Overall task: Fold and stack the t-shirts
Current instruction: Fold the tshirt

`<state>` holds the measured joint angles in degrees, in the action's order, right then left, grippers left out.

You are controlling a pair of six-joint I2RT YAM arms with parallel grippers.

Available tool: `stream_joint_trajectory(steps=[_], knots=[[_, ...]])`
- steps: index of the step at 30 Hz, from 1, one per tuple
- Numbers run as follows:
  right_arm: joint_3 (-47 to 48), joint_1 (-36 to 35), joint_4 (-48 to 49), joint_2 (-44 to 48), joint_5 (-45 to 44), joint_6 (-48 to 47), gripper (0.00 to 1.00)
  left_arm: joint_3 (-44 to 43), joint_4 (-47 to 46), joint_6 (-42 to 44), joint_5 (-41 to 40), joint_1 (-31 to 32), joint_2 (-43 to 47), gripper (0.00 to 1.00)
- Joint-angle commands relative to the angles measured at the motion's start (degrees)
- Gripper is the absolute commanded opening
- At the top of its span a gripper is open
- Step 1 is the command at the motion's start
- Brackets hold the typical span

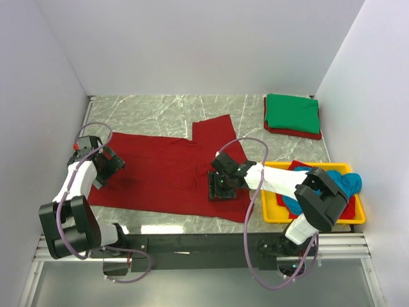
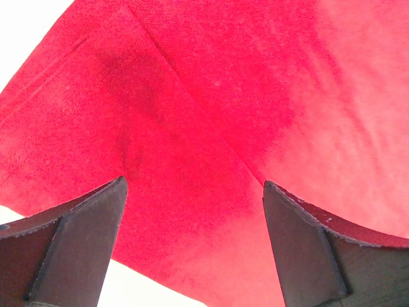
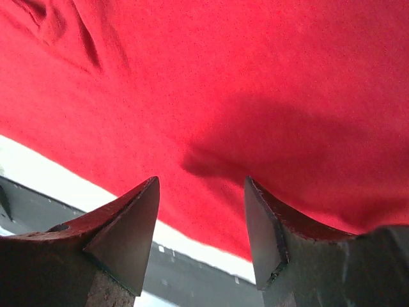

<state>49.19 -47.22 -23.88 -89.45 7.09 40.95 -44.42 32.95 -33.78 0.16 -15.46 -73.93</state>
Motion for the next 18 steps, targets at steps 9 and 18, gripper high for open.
stream_joint_trajectory(steps=[9, 18], knots=[[26.8, 0.7, -20.4, -2.8, -10.4, -10.6, 0.63, -15.2, 0.5, -1.9, -1.6, -0.2, -2.6, 0.95], [41.7, 11.8, -18.2, -13.5, -9.1, -13.0, 0.63, -27.1, -3.5, -3.4, -2.1, -0.3, -17.9, 0.92]])
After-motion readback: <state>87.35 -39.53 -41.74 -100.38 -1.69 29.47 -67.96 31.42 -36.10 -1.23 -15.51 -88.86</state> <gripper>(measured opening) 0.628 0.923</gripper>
